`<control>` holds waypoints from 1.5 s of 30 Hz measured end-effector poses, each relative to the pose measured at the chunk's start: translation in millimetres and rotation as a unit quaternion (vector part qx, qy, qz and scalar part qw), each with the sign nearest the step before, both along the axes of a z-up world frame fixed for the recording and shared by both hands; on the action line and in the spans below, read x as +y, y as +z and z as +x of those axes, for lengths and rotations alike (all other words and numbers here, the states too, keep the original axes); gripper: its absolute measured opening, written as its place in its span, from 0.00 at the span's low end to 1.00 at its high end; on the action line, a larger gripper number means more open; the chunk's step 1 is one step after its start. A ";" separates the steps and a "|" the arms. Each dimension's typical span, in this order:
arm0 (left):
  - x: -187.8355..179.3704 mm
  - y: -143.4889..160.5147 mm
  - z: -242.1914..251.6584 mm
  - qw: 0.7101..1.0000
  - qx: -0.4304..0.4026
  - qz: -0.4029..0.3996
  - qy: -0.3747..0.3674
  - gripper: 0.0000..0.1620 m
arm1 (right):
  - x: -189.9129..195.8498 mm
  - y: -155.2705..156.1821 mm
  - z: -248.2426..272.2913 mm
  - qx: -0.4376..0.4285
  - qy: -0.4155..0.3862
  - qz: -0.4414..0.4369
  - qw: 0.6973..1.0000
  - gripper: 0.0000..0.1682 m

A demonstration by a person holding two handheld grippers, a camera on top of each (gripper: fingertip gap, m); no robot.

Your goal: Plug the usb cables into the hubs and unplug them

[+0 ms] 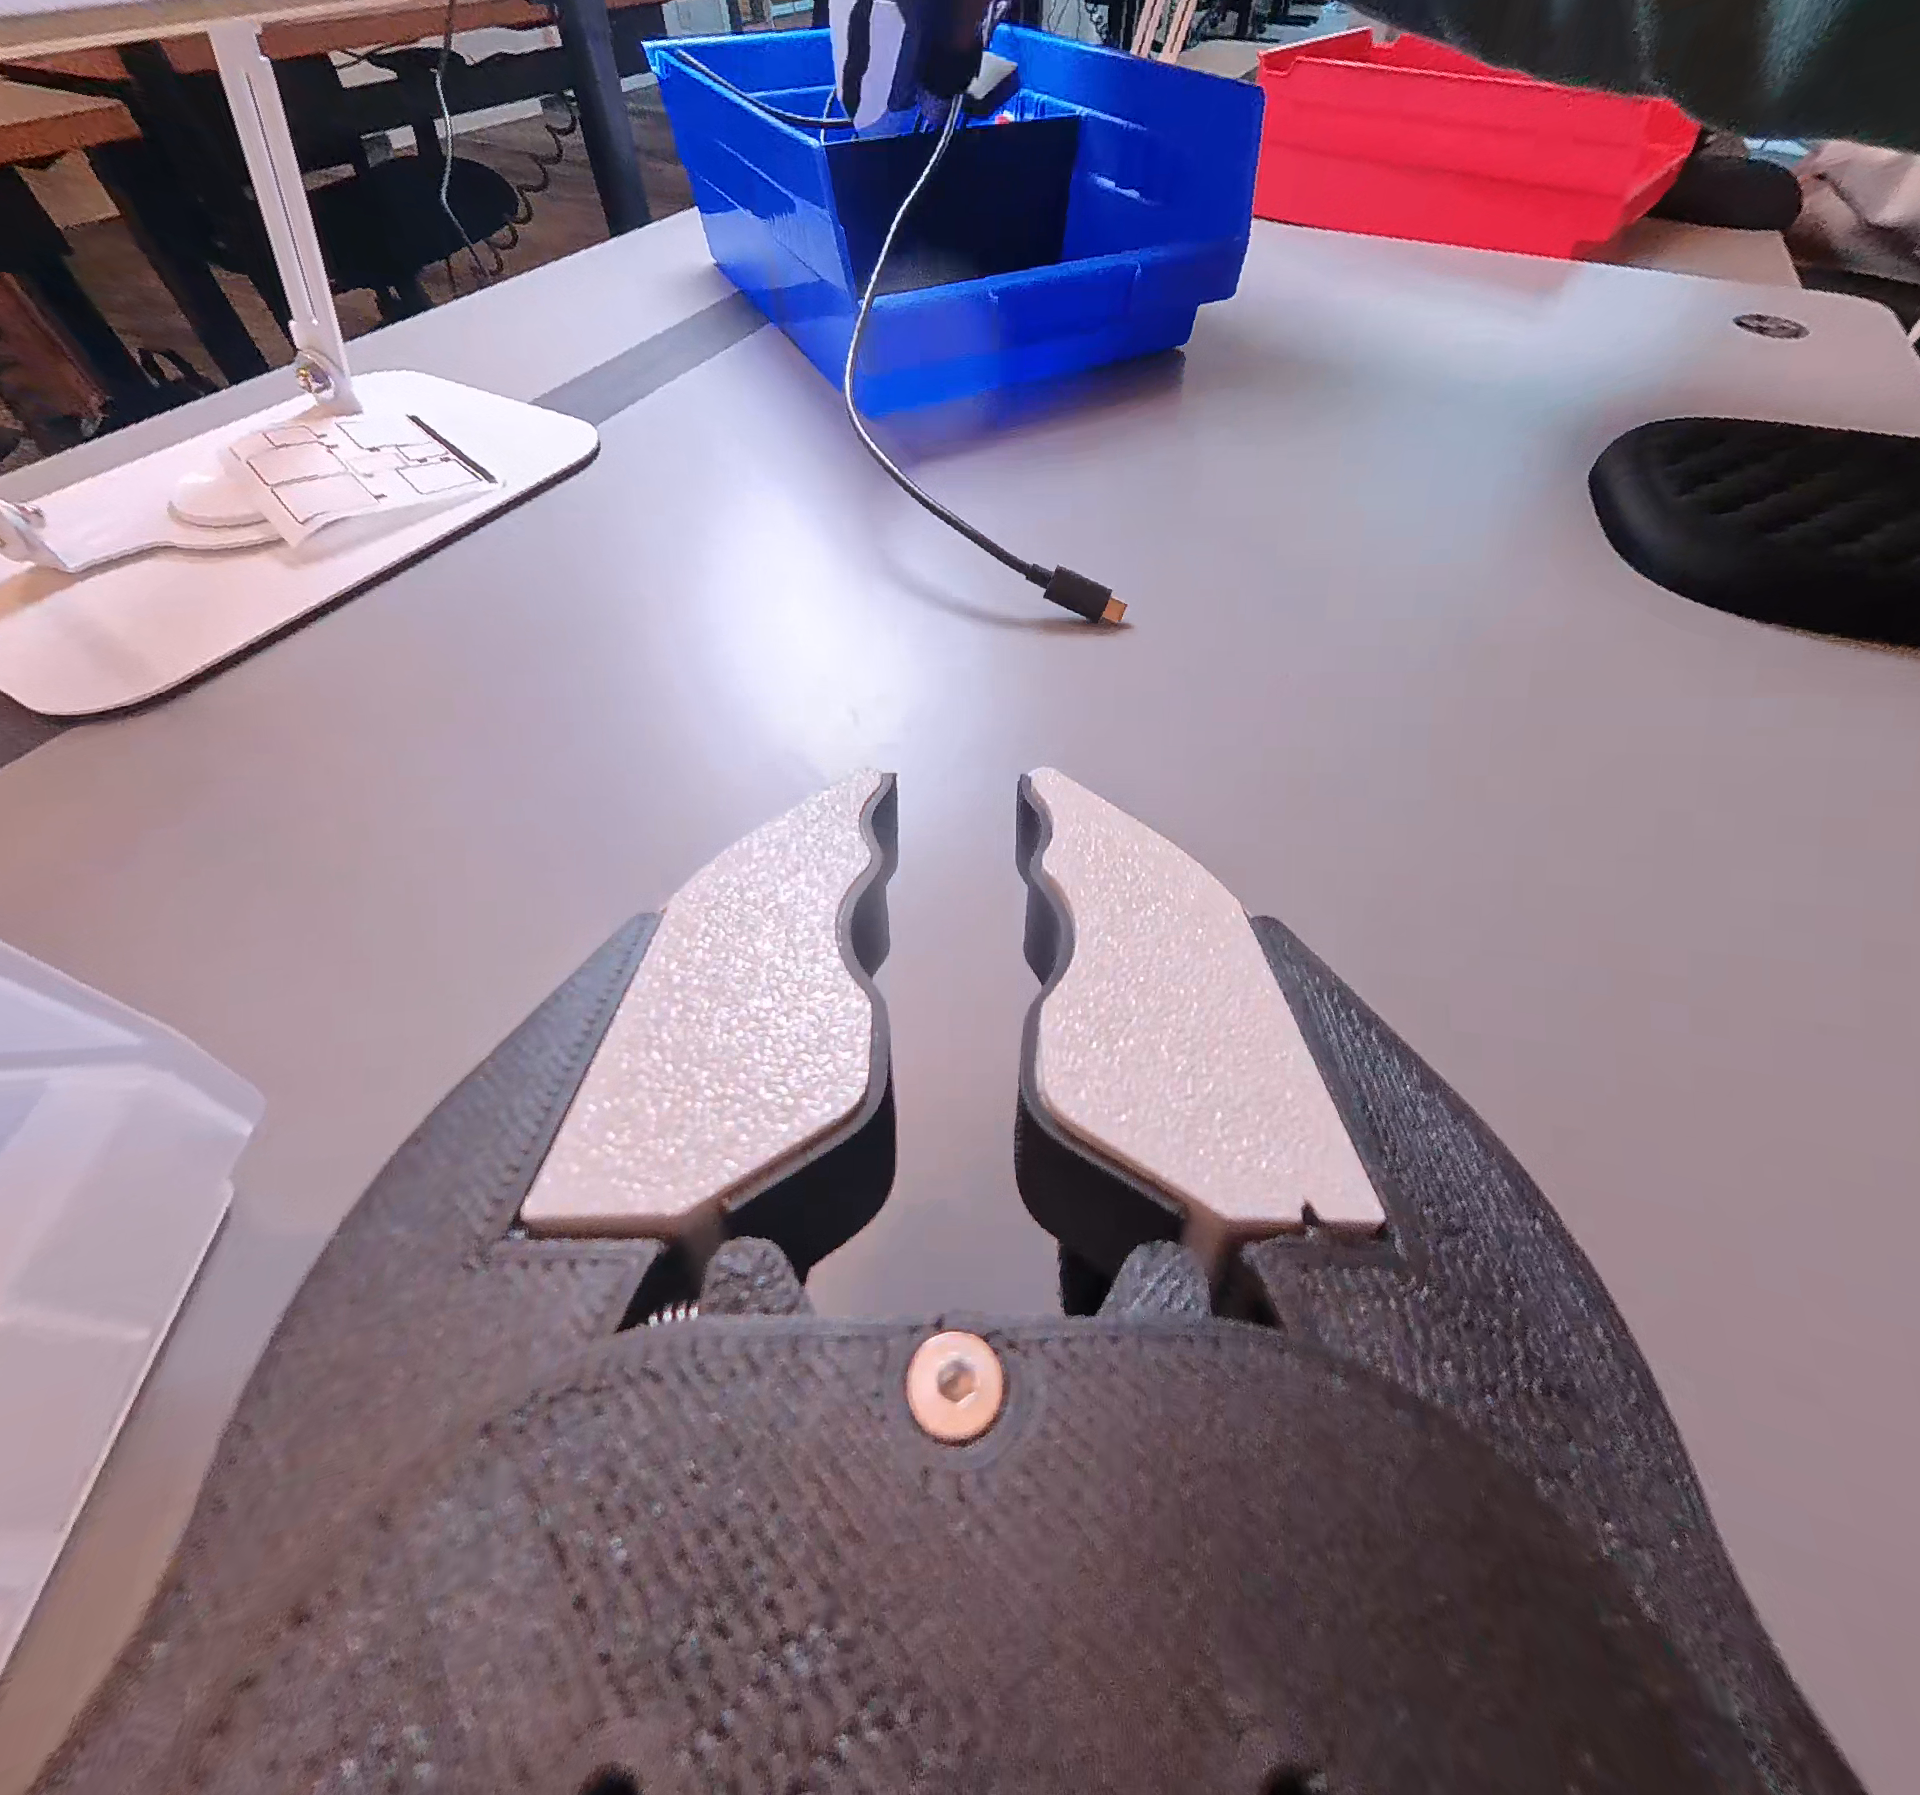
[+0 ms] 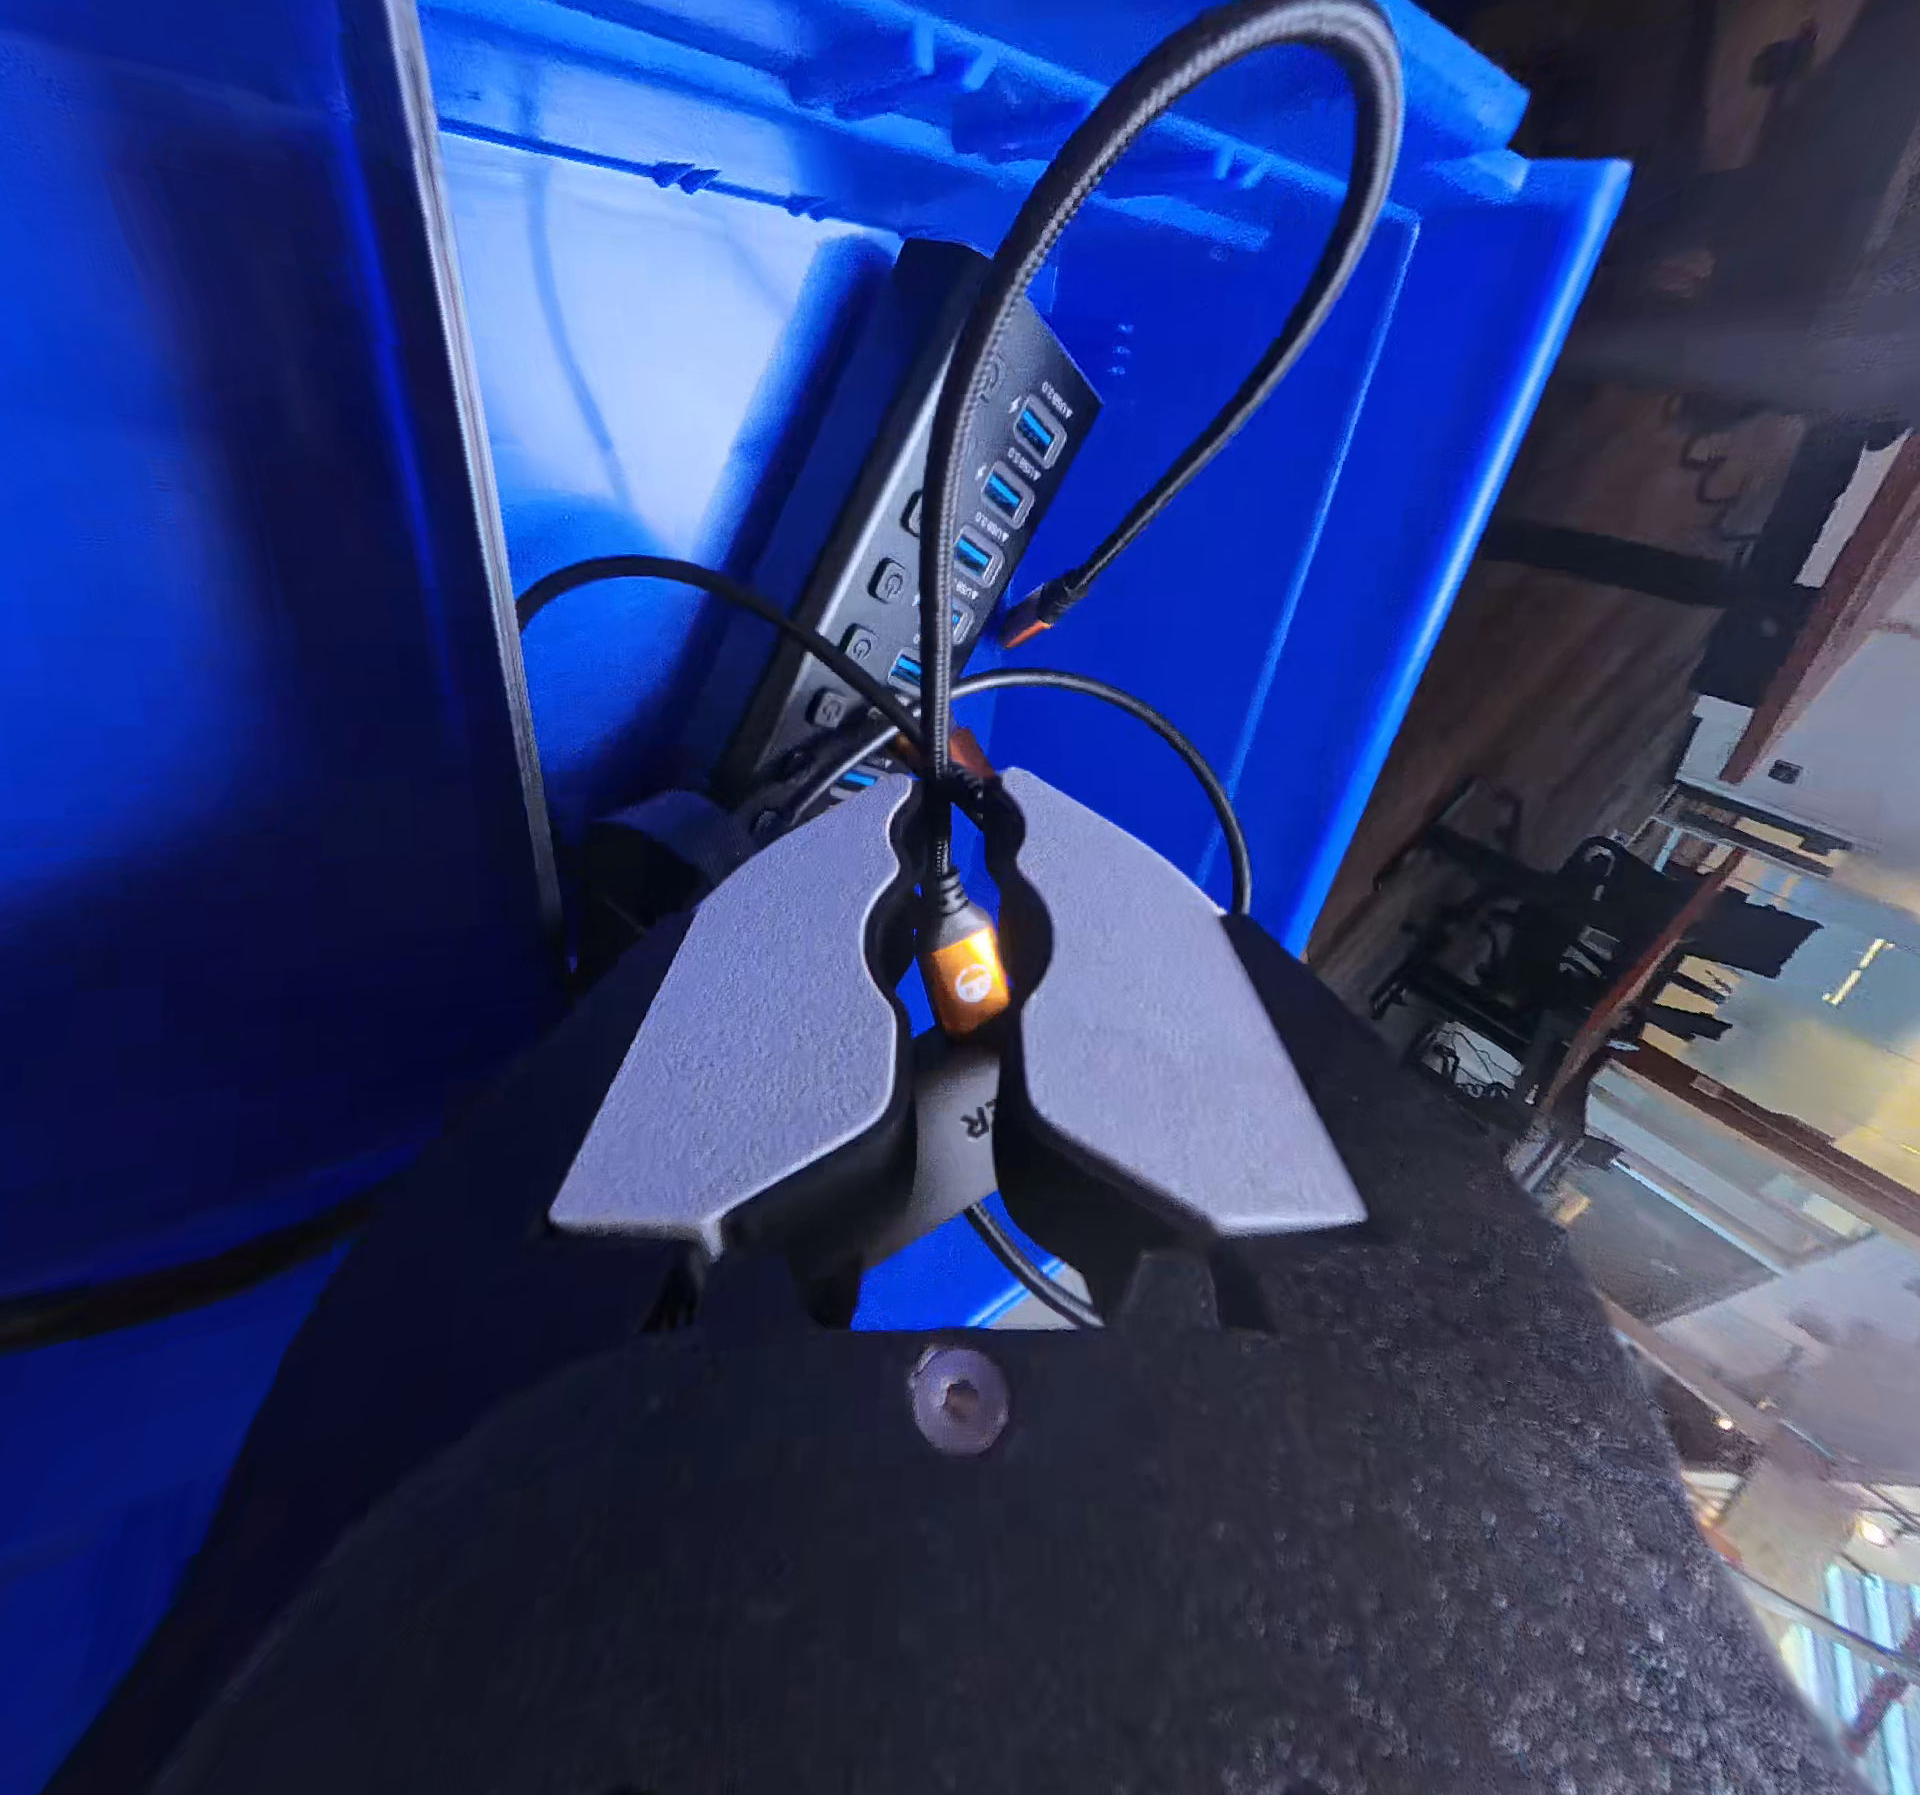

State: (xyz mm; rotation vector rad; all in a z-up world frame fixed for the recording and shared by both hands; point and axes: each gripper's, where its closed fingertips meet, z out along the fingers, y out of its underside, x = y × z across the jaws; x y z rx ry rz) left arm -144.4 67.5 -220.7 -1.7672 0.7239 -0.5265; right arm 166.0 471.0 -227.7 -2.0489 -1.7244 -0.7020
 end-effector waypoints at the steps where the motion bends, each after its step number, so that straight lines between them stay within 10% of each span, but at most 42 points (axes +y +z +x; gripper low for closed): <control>1: -0.3 0.3 -0.2 1.000 0.001 0.001 0.000 0.13 | 1.9 1.0 -3.3 0.002 0.005 0.009 1.000 0.08; 11: -3.2 0.4 4.9 1.000 0.000 0.000 -0.013 0.13 | -50.4 88.9 -43.7 0.223 0.066 0.003 0.973 0.31; 18: -5.7 -0.3 8.7 1.000 0.007 0.001 -0.021 0.13 | -127.8 31.1 -69.2 0.083 0.257 -0.015 0.963 0.33; 23: -5.7 -2.8 8.9 1.000 0.011 -0.002 -0.020 0.13 | -138.3 3.0 -90.6 0.016 0.319 0.014 0.947 0.01; 33: -6.4 -6.1 11.6 1.000 0.010 -0.010 -0.027 0.13 | -81.3 150.0 -27.5 0.276 0.103 0.059 0.954 0.01; 38: -5.9 -5.6 8.3 1.000 0.015 -0.008 -0.020 0.12 | -14.9 147.9 62.6 0.084 -0.027 0.164 0.982 0.01; 45: -2.4 -9.9 4.8 1.000 0.005 -0.021 -0.016 0.11 | -20.8 94.6 101.3 -0.179 0.045 0.107 0.977 0.00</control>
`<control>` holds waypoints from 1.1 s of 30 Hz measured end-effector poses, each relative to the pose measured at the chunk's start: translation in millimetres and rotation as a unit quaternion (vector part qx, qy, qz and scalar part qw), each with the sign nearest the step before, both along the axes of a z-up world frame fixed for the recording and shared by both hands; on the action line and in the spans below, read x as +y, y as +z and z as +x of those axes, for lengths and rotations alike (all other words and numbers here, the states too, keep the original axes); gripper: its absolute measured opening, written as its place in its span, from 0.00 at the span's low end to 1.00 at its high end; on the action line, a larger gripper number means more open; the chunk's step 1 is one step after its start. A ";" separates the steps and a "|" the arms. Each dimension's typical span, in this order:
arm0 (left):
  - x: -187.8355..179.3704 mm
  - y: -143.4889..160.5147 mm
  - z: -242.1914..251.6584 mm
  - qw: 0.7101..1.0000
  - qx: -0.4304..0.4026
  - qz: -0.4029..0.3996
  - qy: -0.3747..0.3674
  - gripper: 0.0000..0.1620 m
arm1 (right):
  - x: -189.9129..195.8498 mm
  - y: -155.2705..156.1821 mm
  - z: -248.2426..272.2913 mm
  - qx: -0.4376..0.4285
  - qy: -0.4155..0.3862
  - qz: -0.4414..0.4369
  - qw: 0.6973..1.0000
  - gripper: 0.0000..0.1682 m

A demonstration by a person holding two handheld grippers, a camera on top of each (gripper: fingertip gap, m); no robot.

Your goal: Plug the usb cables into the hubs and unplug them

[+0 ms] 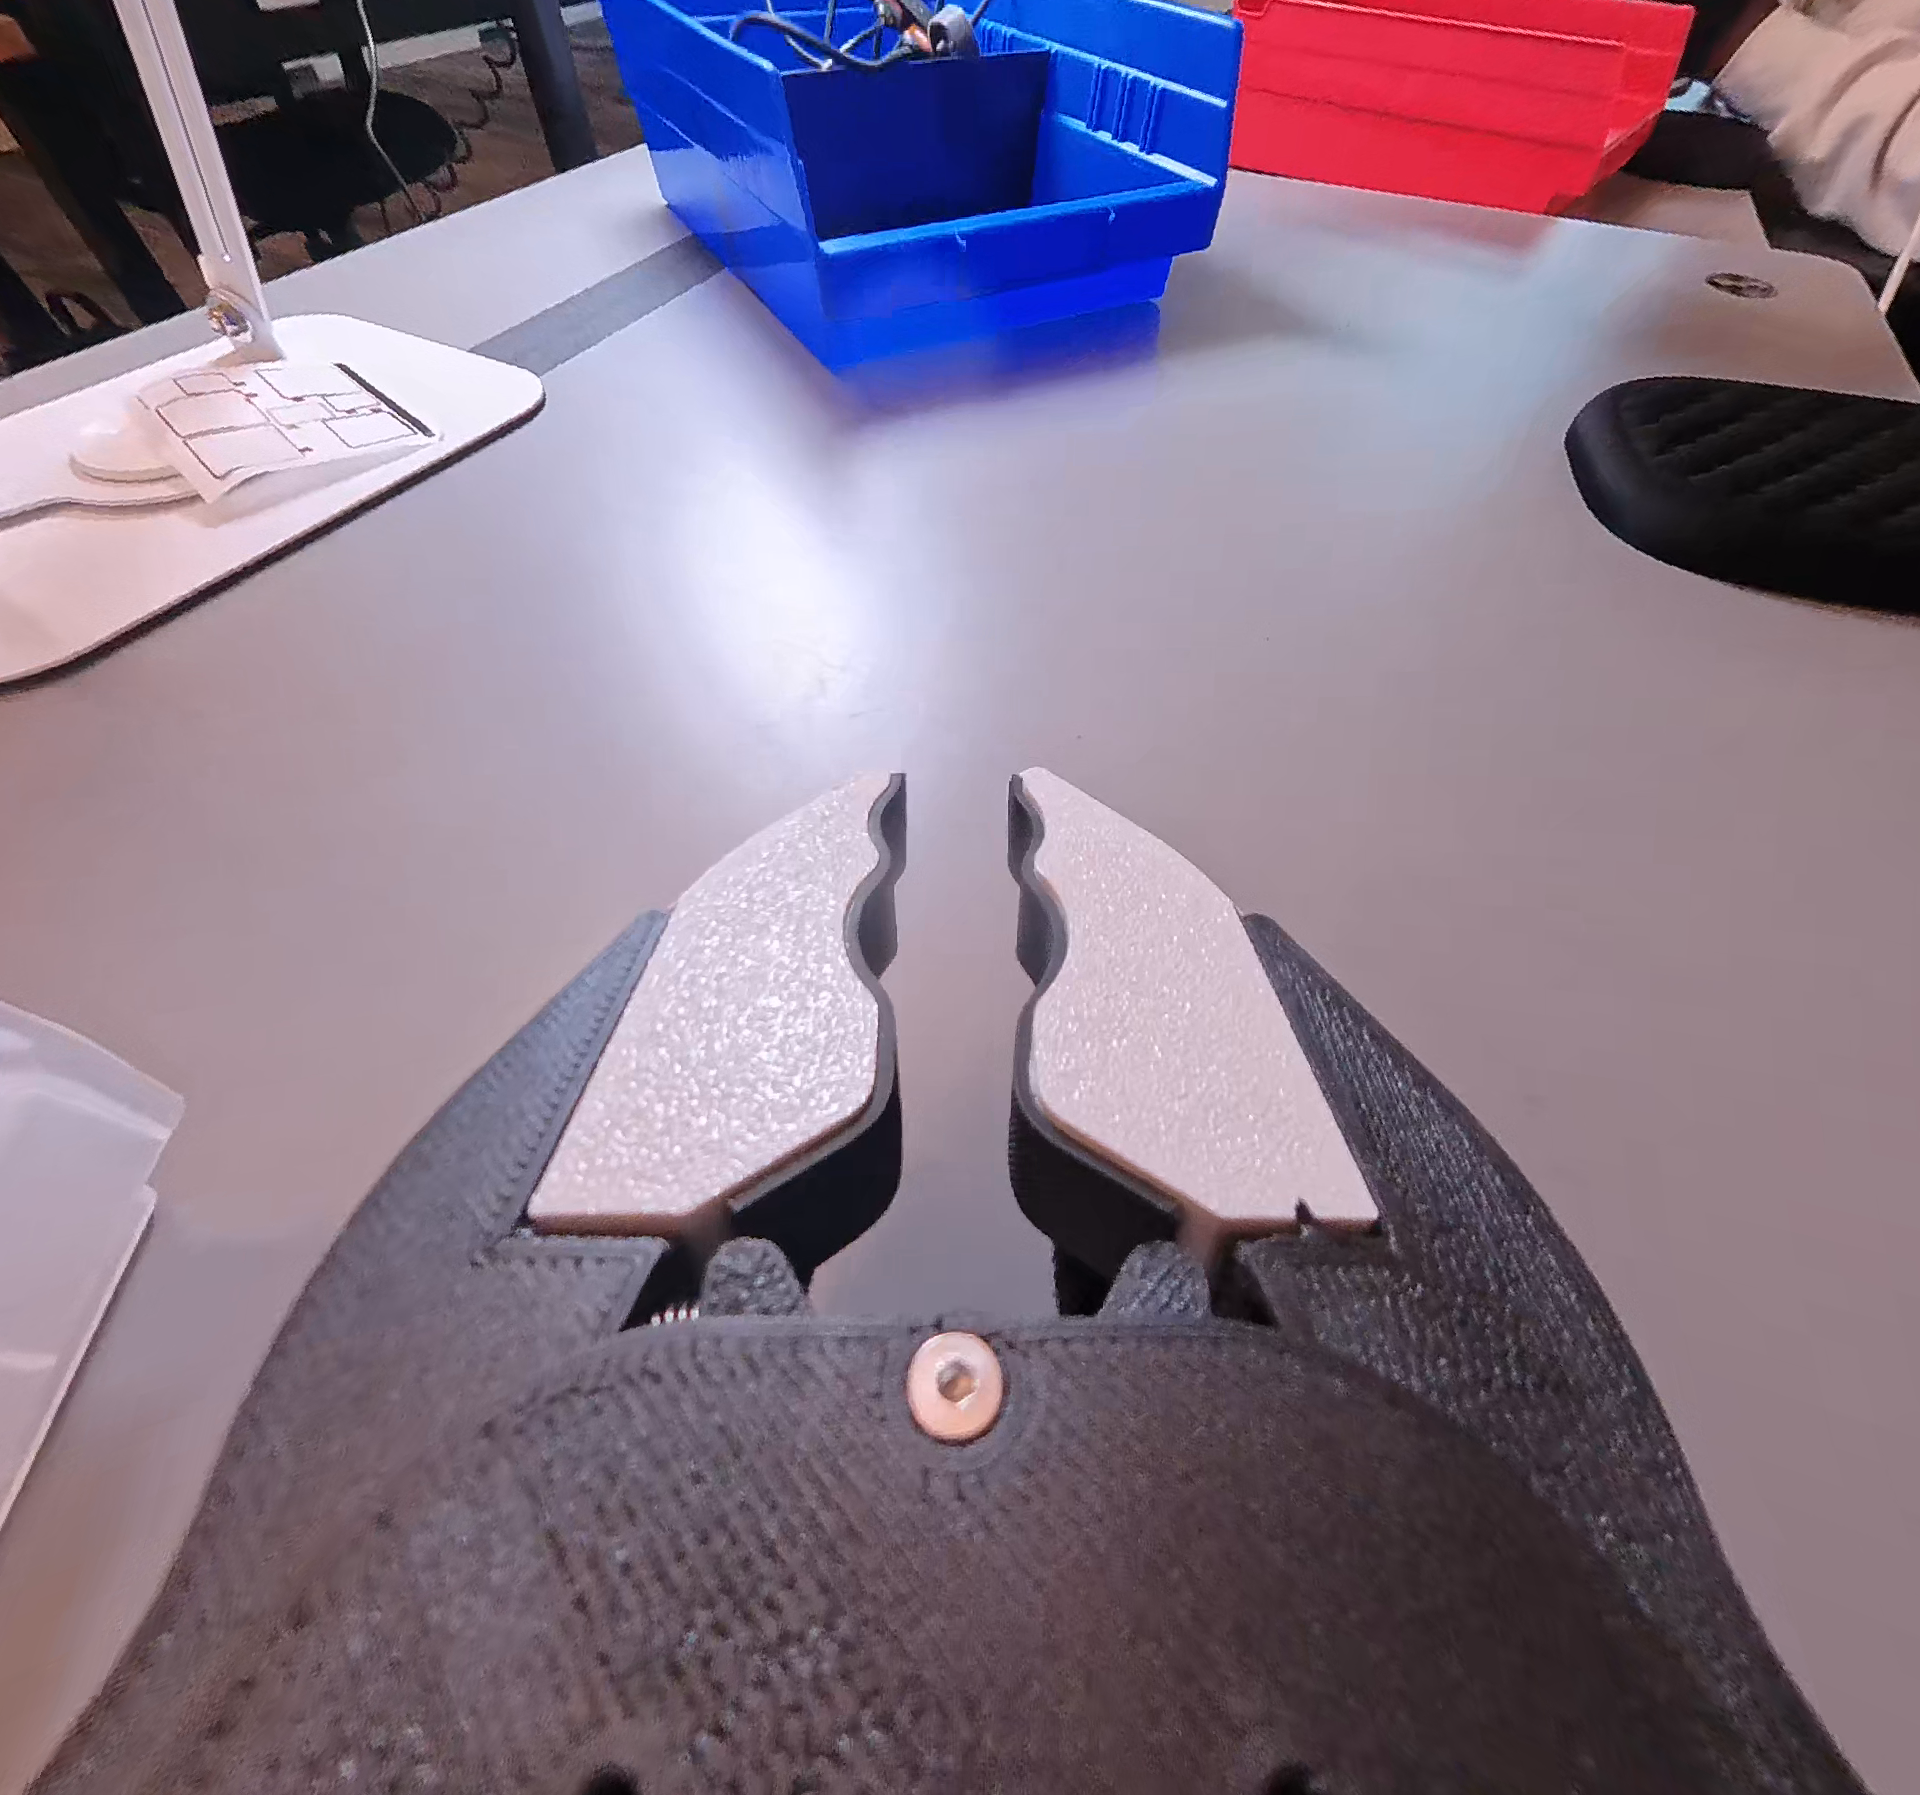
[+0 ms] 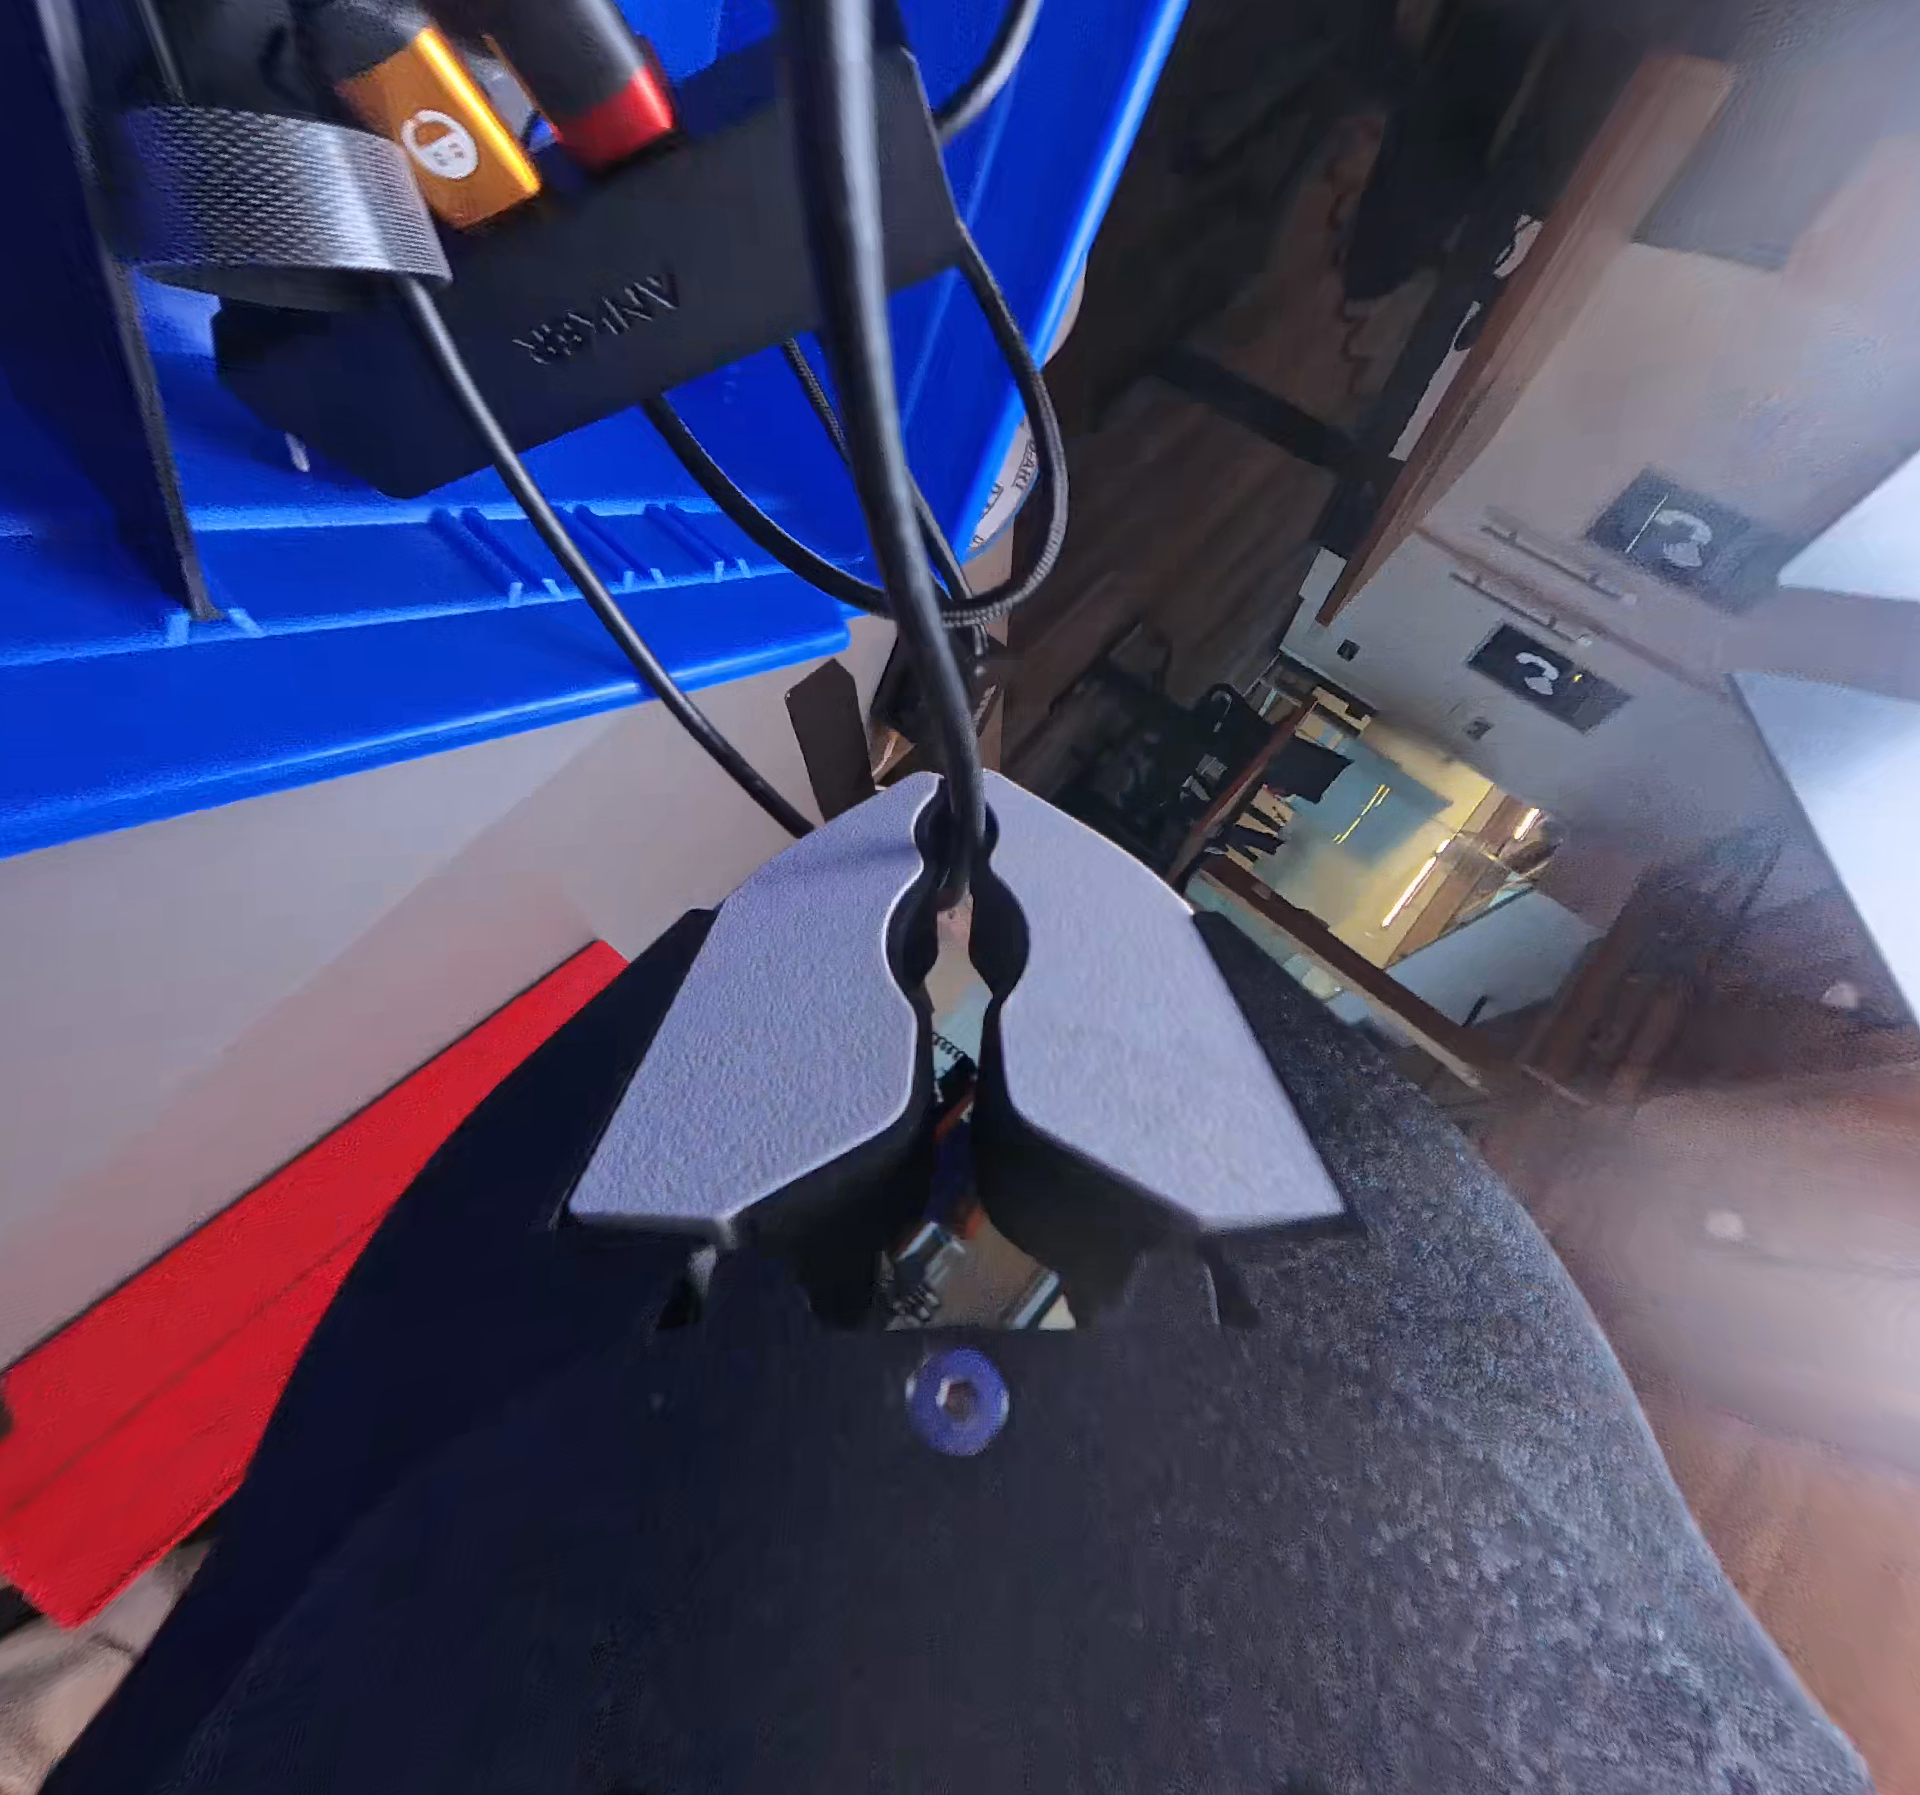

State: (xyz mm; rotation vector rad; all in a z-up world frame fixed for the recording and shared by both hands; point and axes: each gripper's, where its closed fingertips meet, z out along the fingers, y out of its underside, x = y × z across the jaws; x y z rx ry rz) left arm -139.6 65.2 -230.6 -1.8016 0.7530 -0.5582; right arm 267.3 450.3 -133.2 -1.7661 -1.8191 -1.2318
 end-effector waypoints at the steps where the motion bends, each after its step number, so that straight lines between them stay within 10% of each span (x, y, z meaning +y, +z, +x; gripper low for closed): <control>1: 0.5 -2.4 0.7 1.000 -0.001 -0.005 -0.002 0.11 | -1.9 -5.7 -5.2 -0.004 0.007 -0.010 1.000 0.00; 11: 1.2 -2.9 -2.6 1.000 0.004 -0.006 0.004 0.11 | 35.5 -50.9 -41.9 0.118 -0.049 -0.029 0.991 0.01; 21: 1.1 -4.9 -1.0 1.000 0.001 -0.013 -0.002 0.11 | -26.7 -6.3 -79.6 0.201 0.023 -0.113 0.973 0.35; 30: -1.5 -2.4 2.7 1.000 0.009 -0.001 -0.007 0.11 | -120.6 -54.0 -200.7 0.166 0.240 -0.130 0.948 0.31; 33: 0.3 6.8 -1.1 1.000 0.005 0.019 0.008 0.10 | -107.1 -77.5 -211.3 0.139 0.242 -0.106 0.954 0.07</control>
